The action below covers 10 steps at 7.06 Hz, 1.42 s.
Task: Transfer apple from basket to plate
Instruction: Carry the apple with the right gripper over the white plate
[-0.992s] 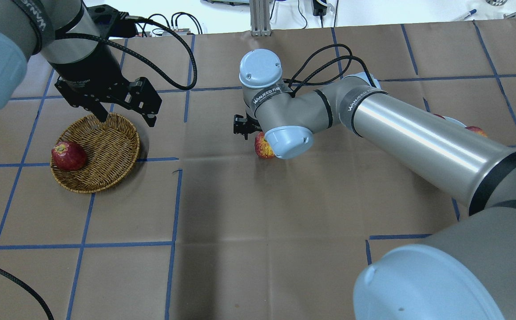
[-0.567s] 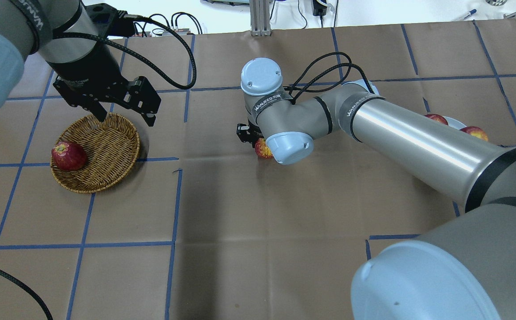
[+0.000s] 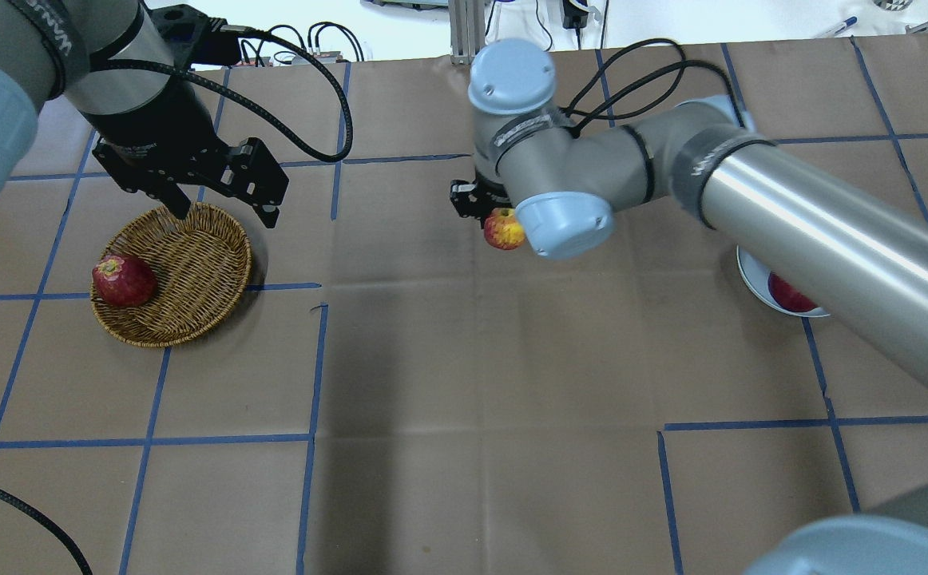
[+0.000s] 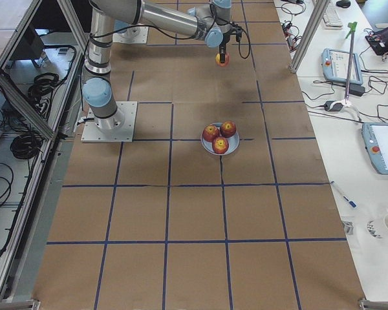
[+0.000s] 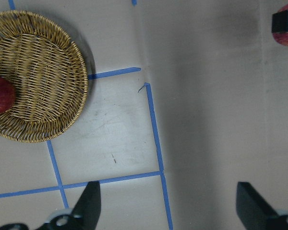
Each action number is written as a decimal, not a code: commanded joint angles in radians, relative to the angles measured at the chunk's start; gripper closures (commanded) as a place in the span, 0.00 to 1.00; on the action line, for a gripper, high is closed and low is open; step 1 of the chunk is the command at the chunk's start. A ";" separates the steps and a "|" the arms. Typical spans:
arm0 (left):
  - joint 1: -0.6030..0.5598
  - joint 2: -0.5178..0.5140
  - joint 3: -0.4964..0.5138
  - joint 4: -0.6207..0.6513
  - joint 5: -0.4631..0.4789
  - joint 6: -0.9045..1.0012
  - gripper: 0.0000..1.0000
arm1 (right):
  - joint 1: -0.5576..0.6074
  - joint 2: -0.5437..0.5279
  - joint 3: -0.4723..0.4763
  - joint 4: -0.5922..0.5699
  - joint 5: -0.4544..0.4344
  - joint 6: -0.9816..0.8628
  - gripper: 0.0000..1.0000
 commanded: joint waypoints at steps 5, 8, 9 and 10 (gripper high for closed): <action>0.001 0.003 0.000 0.000 0.000 -0.001 0.01 | -0.679 -0.233 0.157 0.151 0.019 -1.007 0.68; 0.000 0.004 0.000 -0.002 0.000 -0.001 0.01 | -0.727 -0.145 0.219 0.008 0.056 -1.066 0.68; 0.000 0.004 0.000 -0.002 0.000 -0.001 0.01 | -0.725 -0.141 0.236 -0.018 0.057 -1.063 0.68; 0.000 0.004 0.000 -0.002 0.000 -0.001 0.01 | -0.725 -0.135 0.241 -0.055 0.077 -1.063 0.68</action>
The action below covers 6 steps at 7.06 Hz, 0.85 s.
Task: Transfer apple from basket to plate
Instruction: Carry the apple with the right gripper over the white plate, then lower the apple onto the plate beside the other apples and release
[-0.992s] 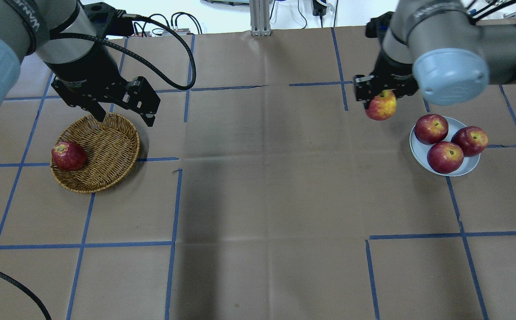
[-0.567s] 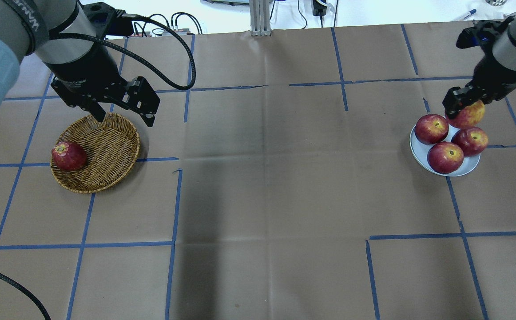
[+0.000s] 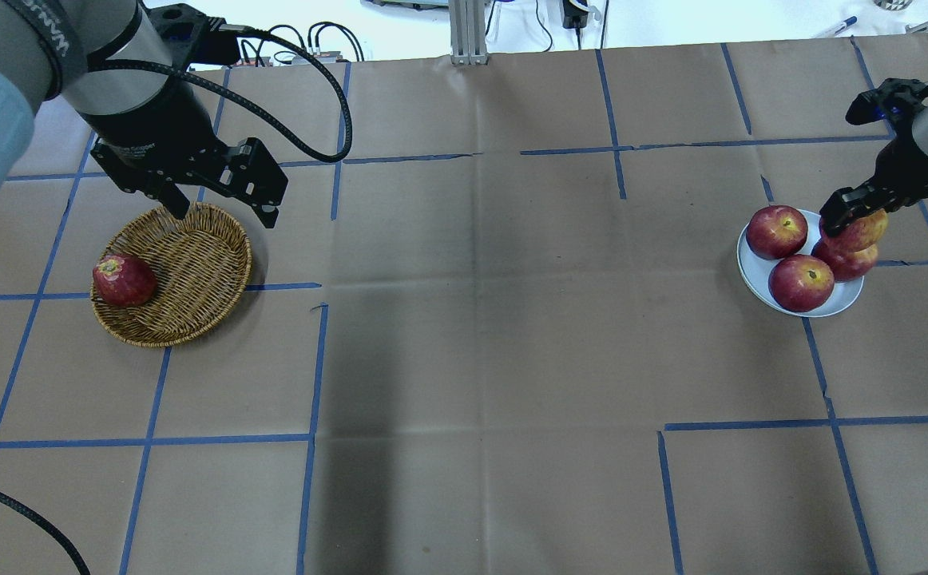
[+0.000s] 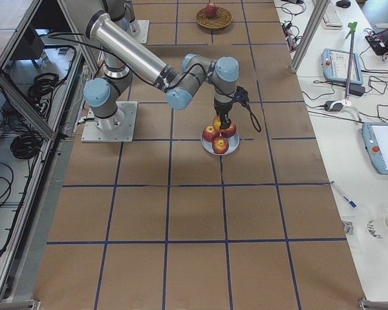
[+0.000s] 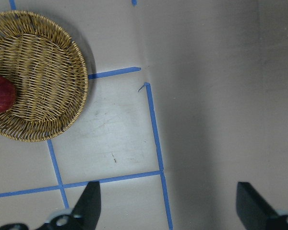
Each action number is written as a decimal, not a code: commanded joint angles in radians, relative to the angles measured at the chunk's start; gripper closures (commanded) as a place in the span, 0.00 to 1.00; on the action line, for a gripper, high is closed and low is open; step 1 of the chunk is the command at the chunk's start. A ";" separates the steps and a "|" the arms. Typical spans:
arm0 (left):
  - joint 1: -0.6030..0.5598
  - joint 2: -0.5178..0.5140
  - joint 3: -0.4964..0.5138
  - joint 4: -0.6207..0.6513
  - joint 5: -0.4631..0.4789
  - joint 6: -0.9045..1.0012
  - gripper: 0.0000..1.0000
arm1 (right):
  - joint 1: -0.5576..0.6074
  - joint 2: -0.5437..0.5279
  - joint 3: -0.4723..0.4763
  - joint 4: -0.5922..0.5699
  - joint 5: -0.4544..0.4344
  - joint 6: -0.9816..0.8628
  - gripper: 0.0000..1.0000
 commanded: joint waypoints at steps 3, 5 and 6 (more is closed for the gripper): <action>0.000 0.000 0.002 -0.002 0.002 0.000 0.01 | 0.000 0.052 0.016 -0.071 0.031 -0.003 0.68; 0.000 0.002 0.002 -0.005 0.002 0.000 0.01 | 0.000 0.062 0.014 -0.073 0.030 -0.003 0.57; 0.000 0.003 0.002 -0.006 0.002 0.000 0.01 | 0.000 0.060 0.005 -0.073 0.027 -0.005 0.01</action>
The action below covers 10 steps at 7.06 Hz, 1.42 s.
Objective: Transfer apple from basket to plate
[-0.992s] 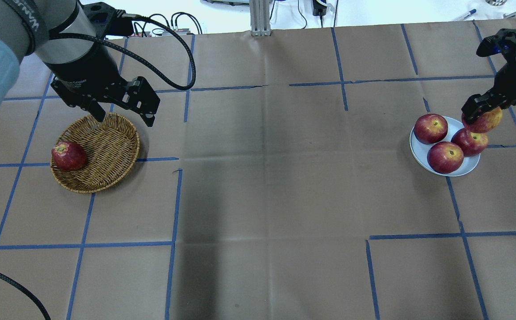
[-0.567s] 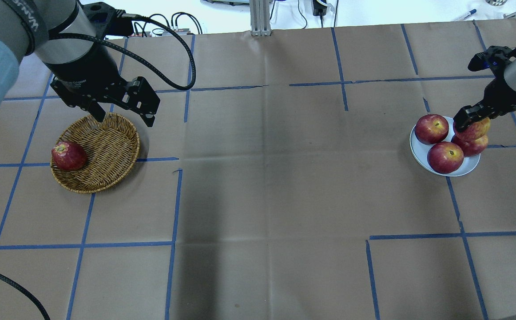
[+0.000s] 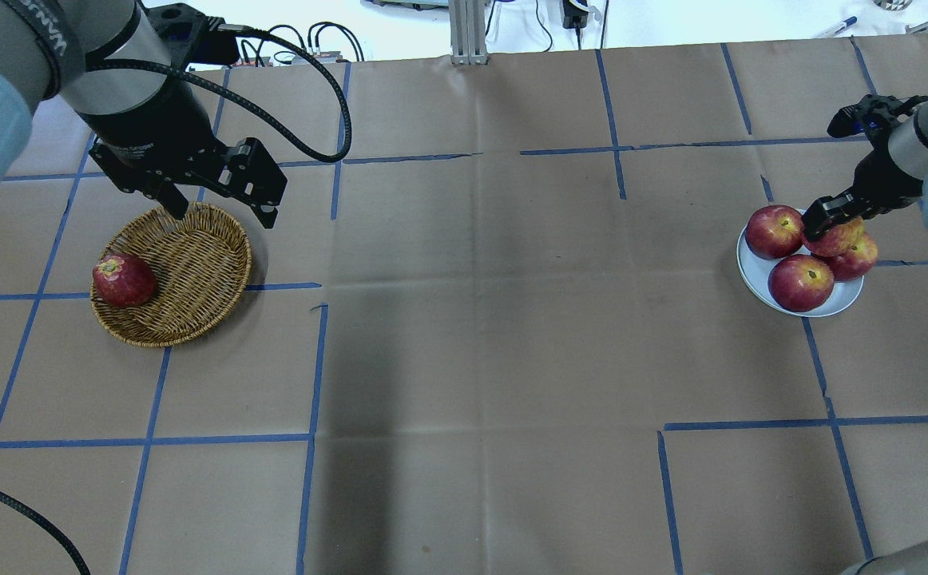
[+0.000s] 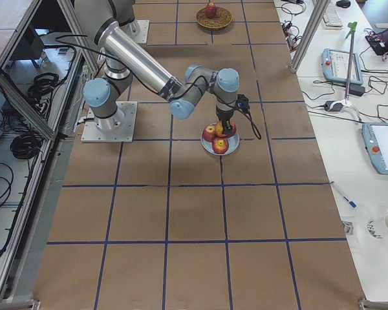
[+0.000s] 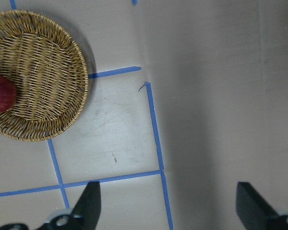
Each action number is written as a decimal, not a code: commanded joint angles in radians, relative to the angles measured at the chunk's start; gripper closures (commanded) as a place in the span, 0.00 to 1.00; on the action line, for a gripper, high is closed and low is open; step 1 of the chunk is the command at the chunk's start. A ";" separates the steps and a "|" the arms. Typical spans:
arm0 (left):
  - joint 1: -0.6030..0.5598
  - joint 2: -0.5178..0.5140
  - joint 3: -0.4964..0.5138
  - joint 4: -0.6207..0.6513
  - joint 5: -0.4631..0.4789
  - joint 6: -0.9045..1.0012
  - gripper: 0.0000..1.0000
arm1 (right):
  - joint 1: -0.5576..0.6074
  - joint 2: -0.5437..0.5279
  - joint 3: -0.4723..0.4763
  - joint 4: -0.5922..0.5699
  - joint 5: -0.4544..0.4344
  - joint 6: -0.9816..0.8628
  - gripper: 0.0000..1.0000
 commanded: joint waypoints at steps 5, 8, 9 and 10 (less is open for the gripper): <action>0.000 0.003 -0.001 -0.002 0.000 0.000 0.01 | 0.052 -0.120 -0.103 0.154 -0.013 0.049 0.00; 0.000 0.003 -0.001 -0.003 0.002 0.002 0.01 | 0.173 -0.303 -0.151 0.450 -0.016 0.295 0.00; 0.000 0.010 -0.003 -0.003 0.005 0.006 0.01 | 0.245 -0.349 -0.153 0.492 -0.018 0.418 0.00; 0.000 0.026 -0.015 -0.003 0.008 0.008 0.01 | 0.323 -0.371 -0.154 0.524 -0.033 0.524 0.00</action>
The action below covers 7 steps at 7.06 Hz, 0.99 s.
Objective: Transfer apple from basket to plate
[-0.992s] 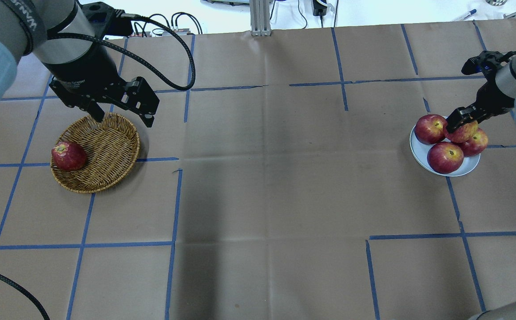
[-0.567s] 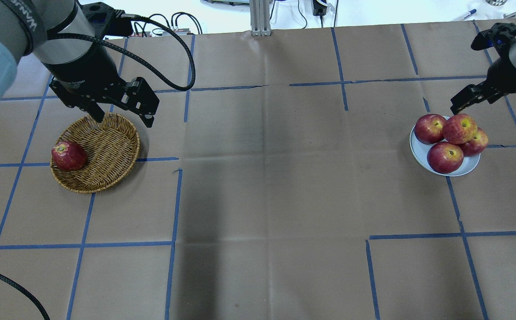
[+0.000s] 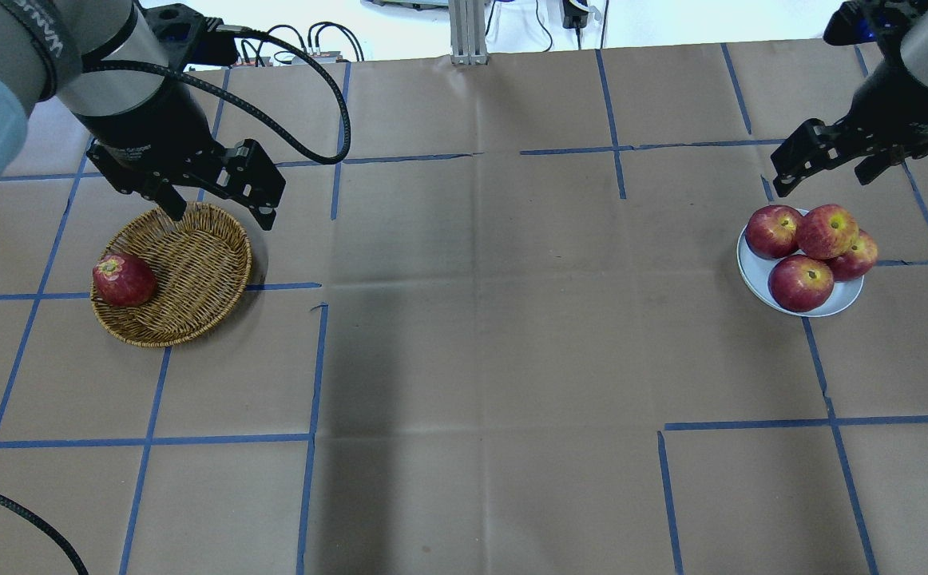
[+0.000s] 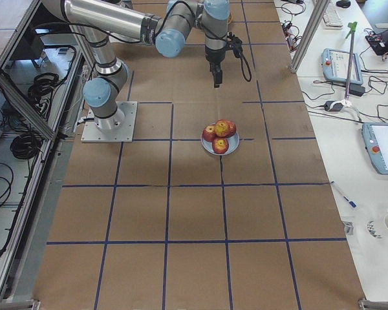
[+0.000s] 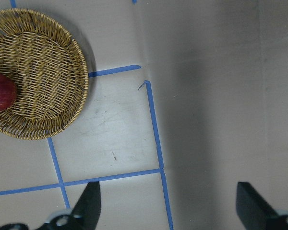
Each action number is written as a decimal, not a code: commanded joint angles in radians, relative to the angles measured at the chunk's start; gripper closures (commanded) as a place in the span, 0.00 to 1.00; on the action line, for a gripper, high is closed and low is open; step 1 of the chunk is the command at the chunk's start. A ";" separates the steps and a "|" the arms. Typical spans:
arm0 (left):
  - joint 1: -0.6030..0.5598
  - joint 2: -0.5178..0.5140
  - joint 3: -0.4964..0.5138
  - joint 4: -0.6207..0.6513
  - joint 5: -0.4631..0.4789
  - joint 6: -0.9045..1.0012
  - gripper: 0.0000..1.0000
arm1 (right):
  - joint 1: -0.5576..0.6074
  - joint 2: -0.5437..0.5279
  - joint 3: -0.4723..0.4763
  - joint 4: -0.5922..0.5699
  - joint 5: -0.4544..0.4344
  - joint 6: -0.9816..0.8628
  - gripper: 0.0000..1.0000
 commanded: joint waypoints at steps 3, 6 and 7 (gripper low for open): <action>0.002 0.010 -0.008 0.000 -0.001 0.003 0.01 | 0.205 -0.055 -0.014 0.096 -0.054 0.290 0.00; 0.003 0.006 -0.007 0.002 -0.003 0.001 0.01 | 0.208 -0.052 -0.023 0.107 -0.054 0.295 0.00; 0.003 0.006 -0.007 0.000 -0.003 0.001 0.01 | 0.208 -0.051 -0.027 0.107 -0.054 0.295 0.00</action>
